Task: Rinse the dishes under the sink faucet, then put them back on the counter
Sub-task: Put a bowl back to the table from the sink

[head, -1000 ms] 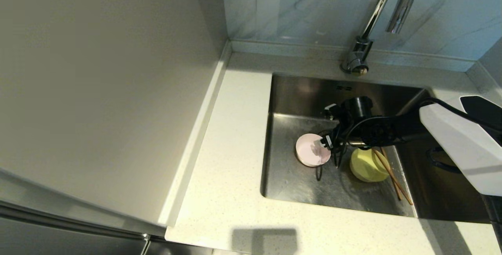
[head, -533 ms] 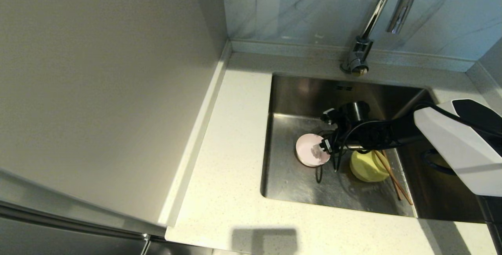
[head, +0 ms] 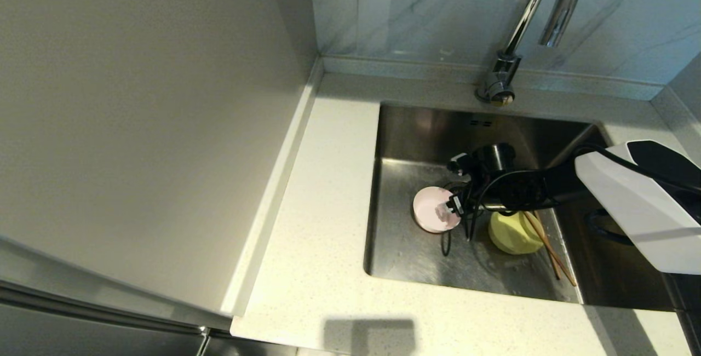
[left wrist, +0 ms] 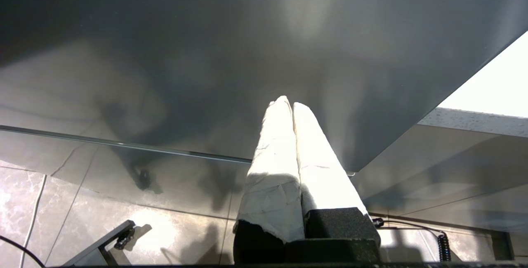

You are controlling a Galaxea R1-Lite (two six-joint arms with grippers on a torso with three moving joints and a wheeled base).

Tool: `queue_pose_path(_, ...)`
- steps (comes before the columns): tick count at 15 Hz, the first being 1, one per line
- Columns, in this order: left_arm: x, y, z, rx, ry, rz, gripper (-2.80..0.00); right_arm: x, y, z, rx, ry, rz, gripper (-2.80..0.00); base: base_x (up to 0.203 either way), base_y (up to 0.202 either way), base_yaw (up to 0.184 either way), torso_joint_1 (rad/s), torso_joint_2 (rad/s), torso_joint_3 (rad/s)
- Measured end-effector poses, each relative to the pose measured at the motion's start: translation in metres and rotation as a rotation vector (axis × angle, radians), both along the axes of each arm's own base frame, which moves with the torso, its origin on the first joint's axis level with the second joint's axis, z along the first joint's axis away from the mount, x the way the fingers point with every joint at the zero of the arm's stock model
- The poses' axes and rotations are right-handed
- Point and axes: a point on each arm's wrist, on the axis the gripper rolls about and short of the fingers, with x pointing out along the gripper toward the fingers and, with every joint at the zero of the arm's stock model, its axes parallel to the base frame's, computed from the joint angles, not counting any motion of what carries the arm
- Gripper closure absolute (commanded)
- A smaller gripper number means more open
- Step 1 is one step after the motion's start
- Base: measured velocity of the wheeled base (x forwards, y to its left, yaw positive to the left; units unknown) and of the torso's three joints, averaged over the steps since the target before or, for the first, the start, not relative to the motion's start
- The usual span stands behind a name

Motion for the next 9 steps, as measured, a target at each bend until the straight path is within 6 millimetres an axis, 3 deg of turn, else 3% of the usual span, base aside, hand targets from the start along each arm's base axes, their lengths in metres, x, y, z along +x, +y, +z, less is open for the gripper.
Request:
queue_pose_path(2, 0.0, 0.0, 0.0, 0.0, 0.0, 0.0, 0.0, 0.0002, -0.0004, -0.0023, -0.012, 0.003, -0.013, -2.8, 0.0, 0.0, 0.0, 0.0, 0.0, 0.0)
queue_pose_path(3, 0.0, 0.0, 0.0, 0.0, 0.0, 0.0, 0.0, 0.0002, -0.0004, -0.003, -0.014, 0.004, -0.015, -0.58, 0.0, 0.0, 0.0, 0.0, 0.0, 0.0)
queue_pose_path(4, 0.0, 0.0, 0.0, 0.0, 0.0, 0.0, 0.0, 0.0003, -0.0004, -0.0033, -0.015, 0.003, -0.015, 0.0, 0.0, 0.0, 0.0, 0.0, 0.0, 0.0)
queue_pose_path(9, 0.0, 0.0, 0.0, 0.0, 0.0, 0.0, 0.0, 0.0013, -0.001, -0.0031, -0.027, -0.007, -0.029, 0.0, 0.0, 0.0, 0.0, 0.0, 0.0, 0.0)
